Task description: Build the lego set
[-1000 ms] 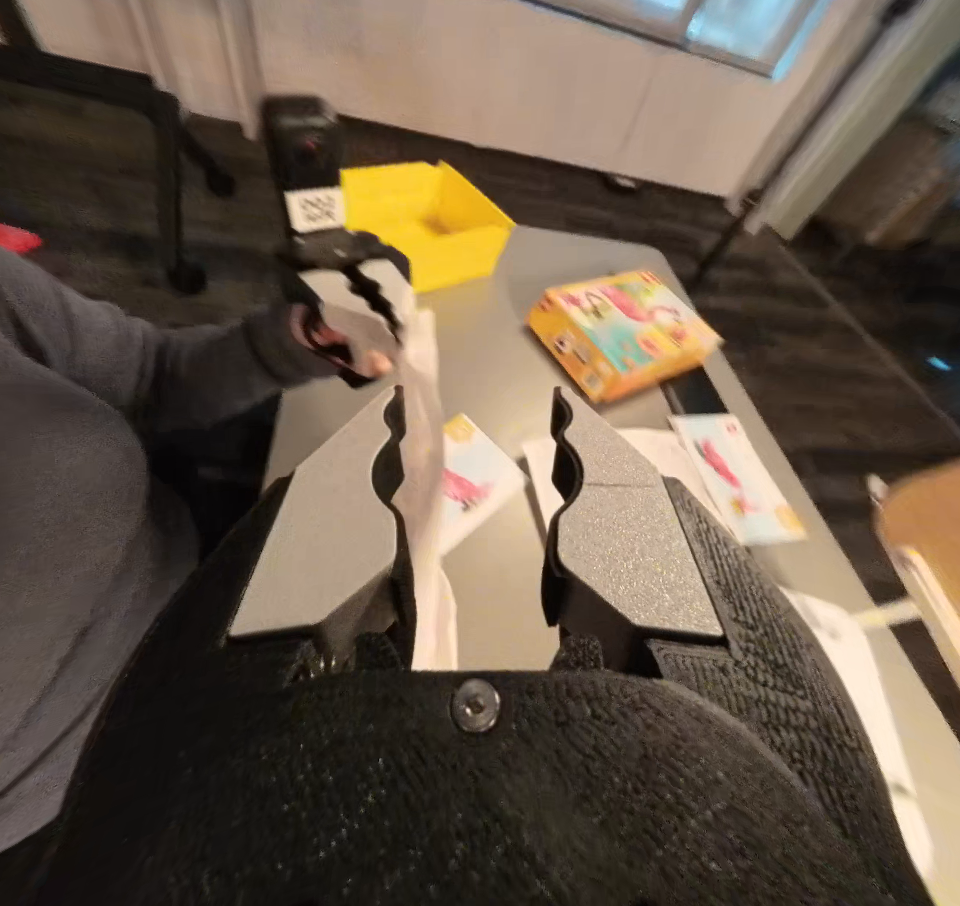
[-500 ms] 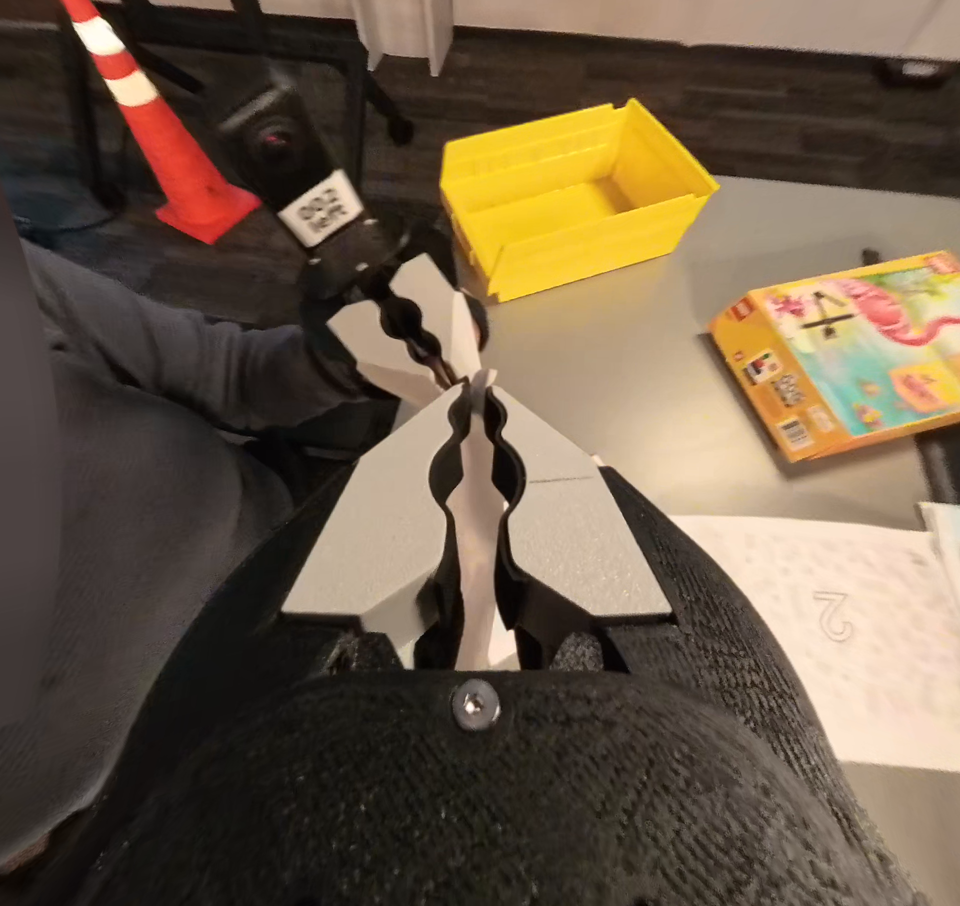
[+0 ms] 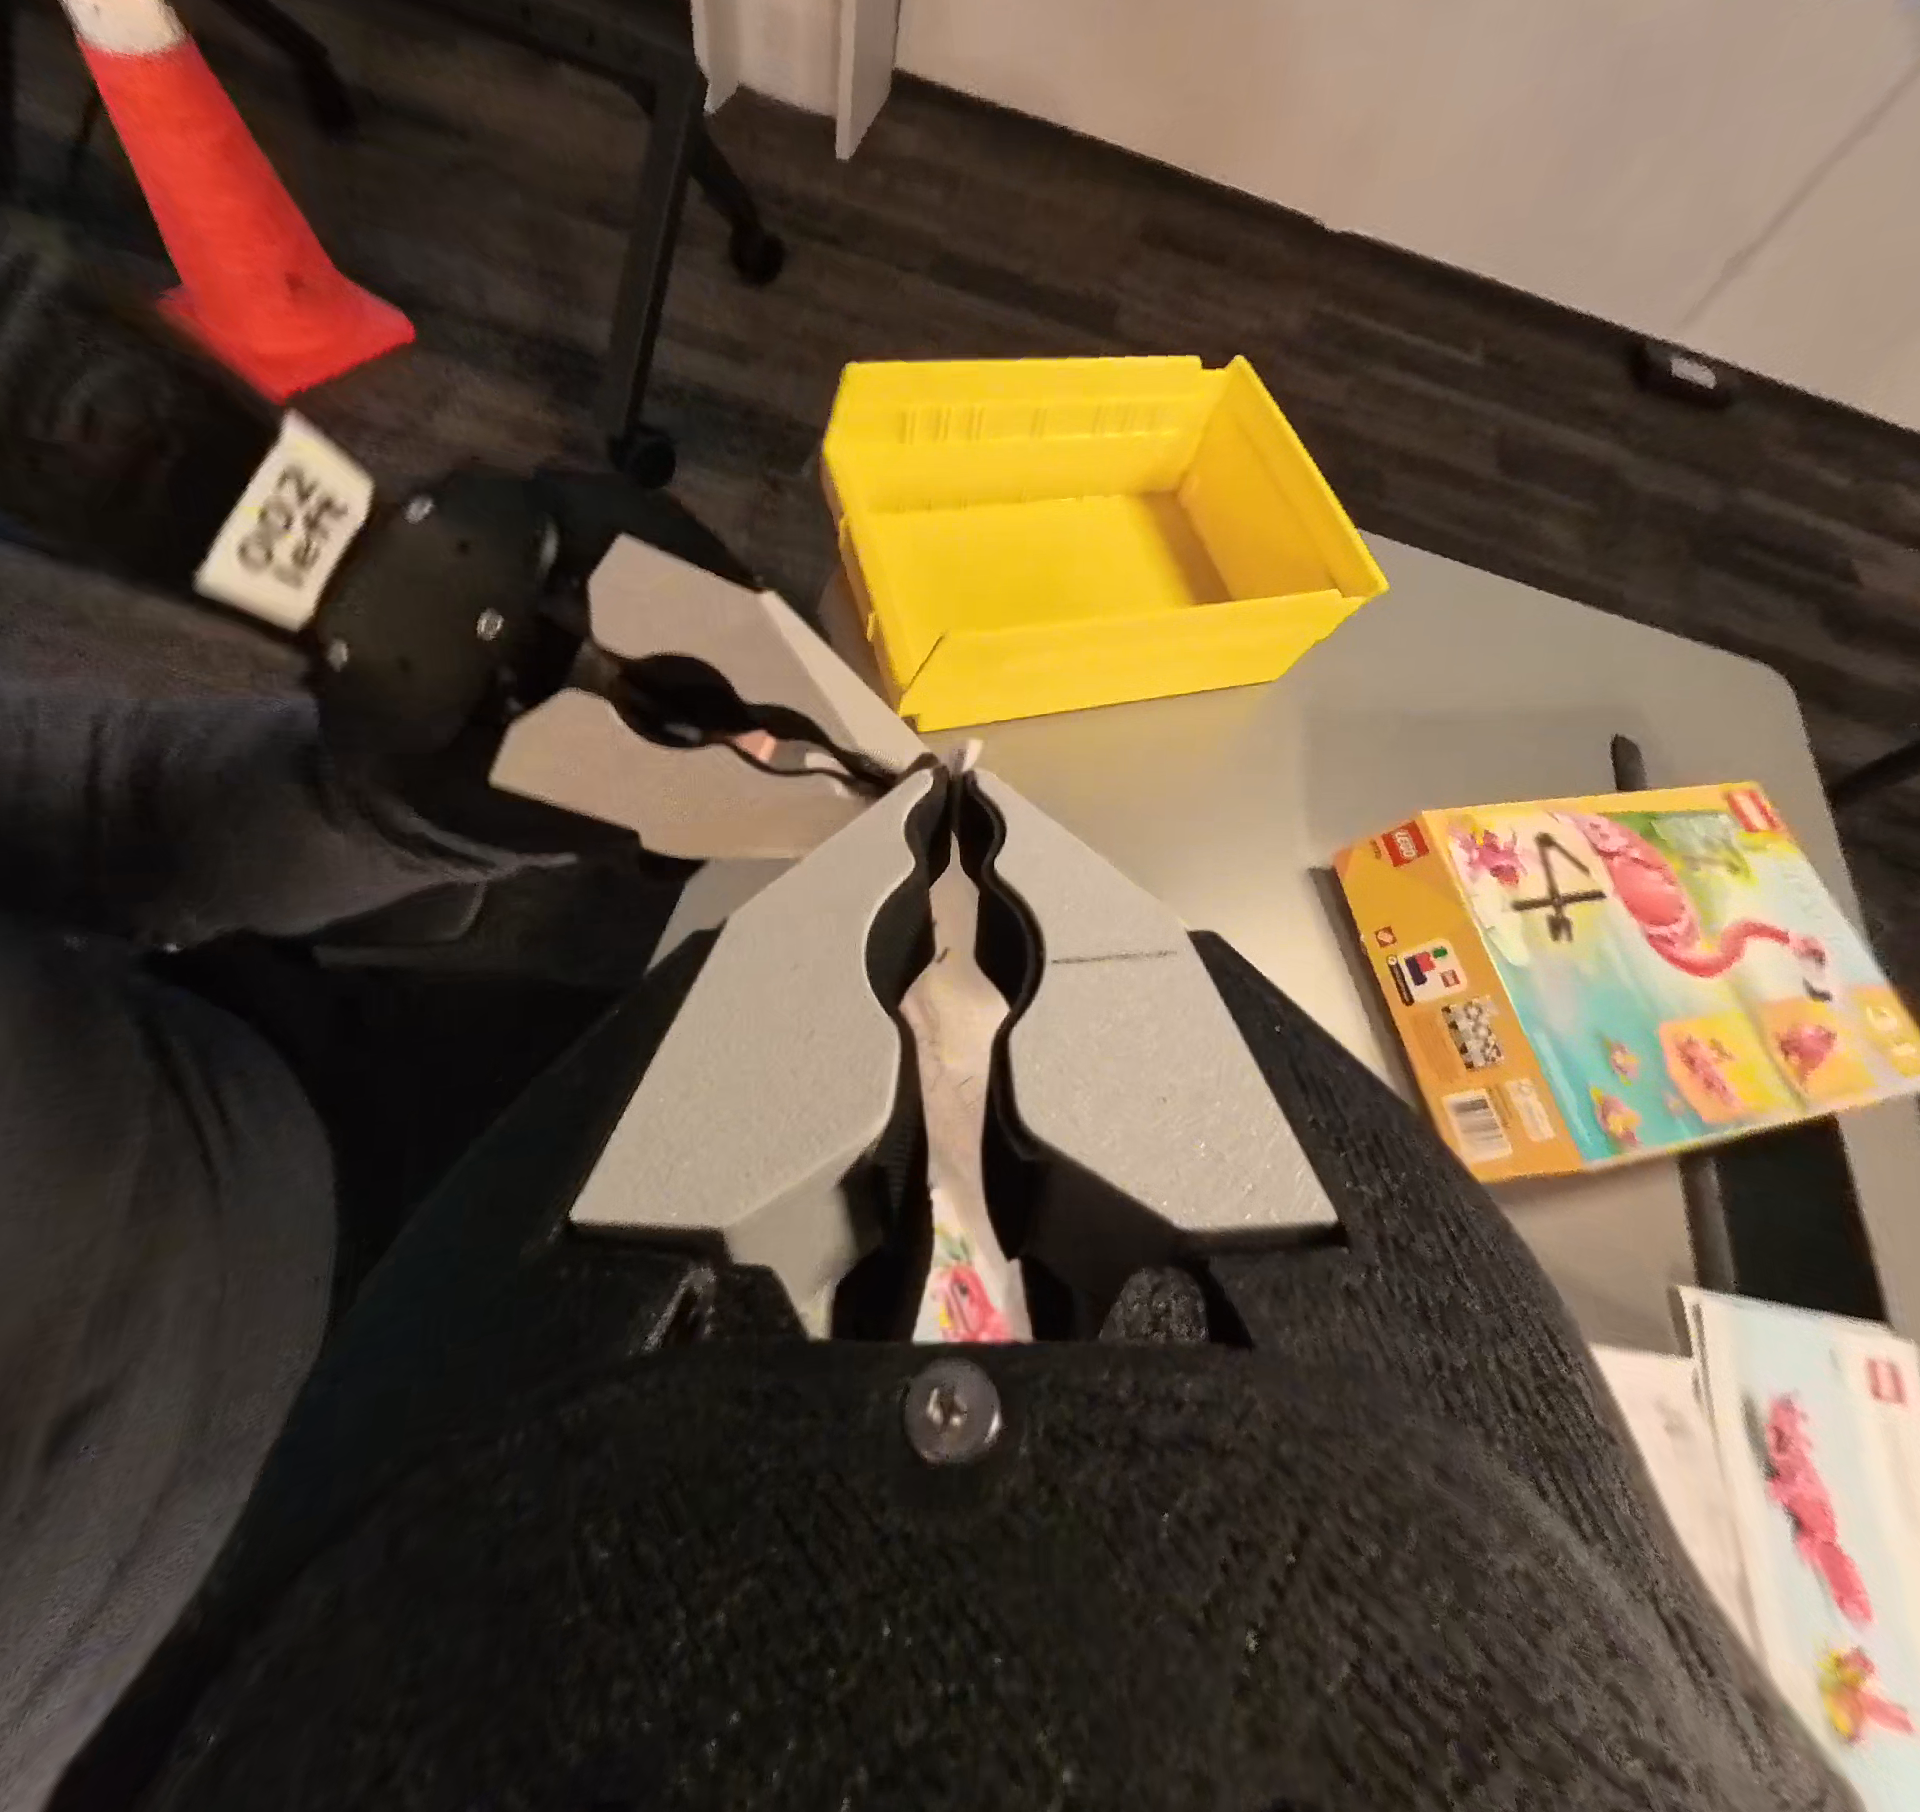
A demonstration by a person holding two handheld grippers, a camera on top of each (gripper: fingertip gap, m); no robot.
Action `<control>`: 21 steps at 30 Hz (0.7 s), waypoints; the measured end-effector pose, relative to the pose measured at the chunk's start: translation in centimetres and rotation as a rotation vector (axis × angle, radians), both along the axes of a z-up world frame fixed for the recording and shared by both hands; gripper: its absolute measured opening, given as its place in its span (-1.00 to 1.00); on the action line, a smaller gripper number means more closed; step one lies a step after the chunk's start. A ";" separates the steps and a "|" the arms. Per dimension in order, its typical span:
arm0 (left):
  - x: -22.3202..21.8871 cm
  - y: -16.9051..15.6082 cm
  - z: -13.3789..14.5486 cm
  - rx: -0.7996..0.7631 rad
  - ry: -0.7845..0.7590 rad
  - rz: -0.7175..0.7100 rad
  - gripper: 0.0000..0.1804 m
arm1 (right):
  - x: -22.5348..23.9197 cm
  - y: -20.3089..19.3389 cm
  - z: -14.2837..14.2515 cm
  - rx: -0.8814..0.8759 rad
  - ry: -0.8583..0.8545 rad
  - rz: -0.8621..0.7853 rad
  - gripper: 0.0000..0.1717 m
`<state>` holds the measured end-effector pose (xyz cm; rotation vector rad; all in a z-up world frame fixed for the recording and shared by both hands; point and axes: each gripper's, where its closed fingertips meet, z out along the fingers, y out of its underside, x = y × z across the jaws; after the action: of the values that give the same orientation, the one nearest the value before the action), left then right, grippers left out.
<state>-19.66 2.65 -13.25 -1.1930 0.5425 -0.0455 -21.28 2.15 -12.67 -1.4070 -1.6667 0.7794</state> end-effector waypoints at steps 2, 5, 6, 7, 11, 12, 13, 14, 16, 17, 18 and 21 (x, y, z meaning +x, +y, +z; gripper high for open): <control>-0.7 -0.2 -0.4 -0.082 -0.098 -0.073 -0.96 | -0.6 -0.2 -0.6 0.019 -0.041 0.052 -1.00; -1.4 -0.5 -1.3 -0.201 -0.143 -0.144 -0.90 | -1.4 -0.5 -2.0 0.062 -0.111 0.120 -1.00; -1.5 -0.6 -1.7 -0.250 -0.154 -0.174 -0.93 | -1.5 -0.6 -2.4 0.061 -0.127 0.137 -1.00; -1.6 -0.8 -2.2 -0.295 -0.157 -0.209 -0.97 | -1.6 -0.8 -2.7 0.048 -0.136 0.152 -1.00; -2.3 -1.7 -2.4 -0.297 -0.219 -0.286 -1.00 | -2.3 -1.9 -2.7 -0.104 -0.076 0.204 -1.00; -2.4 -1.9 -2.3 -0.285 -0.225 -0.282 -1.00 | -2.4 -2.1 -2.7 -0.147 -0.064 0.216 -0.99; -2.5 -2.0 -2.4 -0.275 -0.221 -0.268 -1.00 | -2.5 -2.1 -2.7 -0.177 -0.058 0.223 -0.99; -2.6 -2.0 -2.5 -0.263 -0.209 -0.247 -1.00 | -2.7 -2.1 -2.8 -0.195 -0.053 0.226 -0.99; -2.8 -2.0 -2.6 -0.238 -0.183 -0.207 -1.00 | -2.8 -2.1 -2.9 -0.178 -0.044 0.222 -1.00; -2.8 -1.9 -2.6 -0.221 -0.162 -0.175 -1.00 | -2.9 -1.9 -2.9 -0.144 -0.042 0.199 -1.00; -3.0 -1.7 -2.6 -0.199 -0.140 -0.135 -1.00 | -2.9 -1.7 -2.9 -0.099 -0.035 0.169 -1.00; -3.5 -1.3 -2.0 -0.122 -0.100 -0.020 -1.00 | -3.3 -1.3 -2.3 -0.037 0.022 0.083 -1.00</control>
<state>-23.16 1.33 -15.26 -1.2966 0.4687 -0.1569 -24.62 0.88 -14.96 -1.3562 -1.7108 0.8735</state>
